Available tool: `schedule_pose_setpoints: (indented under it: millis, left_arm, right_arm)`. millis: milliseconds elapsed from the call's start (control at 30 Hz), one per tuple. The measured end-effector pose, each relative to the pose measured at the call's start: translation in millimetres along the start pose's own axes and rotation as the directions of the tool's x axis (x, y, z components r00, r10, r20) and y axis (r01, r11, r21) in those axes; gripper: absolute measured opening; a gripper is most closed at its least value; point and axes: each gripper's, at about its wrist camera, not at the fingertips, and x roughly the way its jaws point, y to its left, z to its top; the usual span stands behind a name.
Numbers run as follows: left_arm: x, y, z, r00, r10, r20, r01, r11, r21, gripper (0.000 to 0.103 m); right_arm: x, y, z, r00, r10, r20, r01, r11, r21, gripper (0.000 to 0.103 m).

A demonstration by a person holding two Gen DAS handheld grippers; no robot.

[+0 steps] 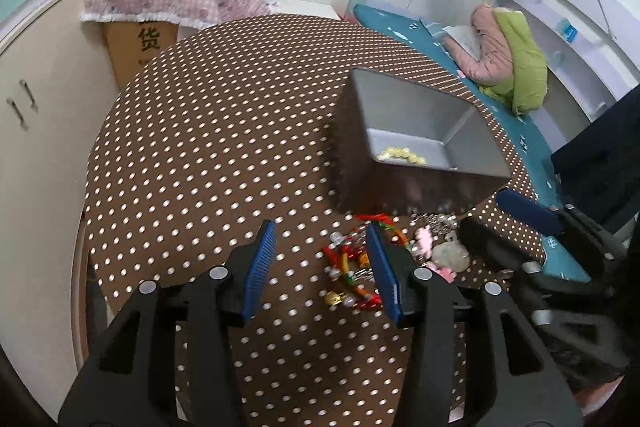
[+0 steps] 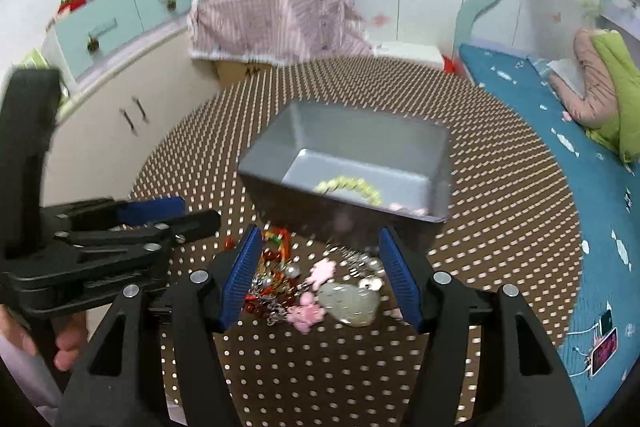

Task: Organize jewelry
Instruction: 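Grasp the red-string bracelets with the right tool and lift them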

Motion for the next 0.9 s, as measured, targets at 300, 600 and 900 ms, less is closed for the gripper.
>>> schedule_pose_setpoints:
  millis: [300, 600, 900]
  left_arm:
    - [-1, 15, -9, 1.0, -0.005, -0.007, 0.004, 1.0, -0.022, 0.048]
    - [9, 17, -13, 0.999, -0.015, -0.033, 0.014, 1.0, -0.018, 0.048]
    - [12, 12, -12, 0.999, -0.019, -0.039, 0.018, 1.0, -0.02, 0.049]
  right_arm:
    - [44, 6, 4, 0.992, 0.025, -0.125, -0.021, 0.999, 0.031, 0.032]
    - [50, 7, 9, 0.989, 0.045, -0.14, -0.039, 0.998, 0.047, 0.013]
    - [25, 1, 17, 0.991, 0.106, -0.076, -0.1, 0.992, 0.071, 0.004]
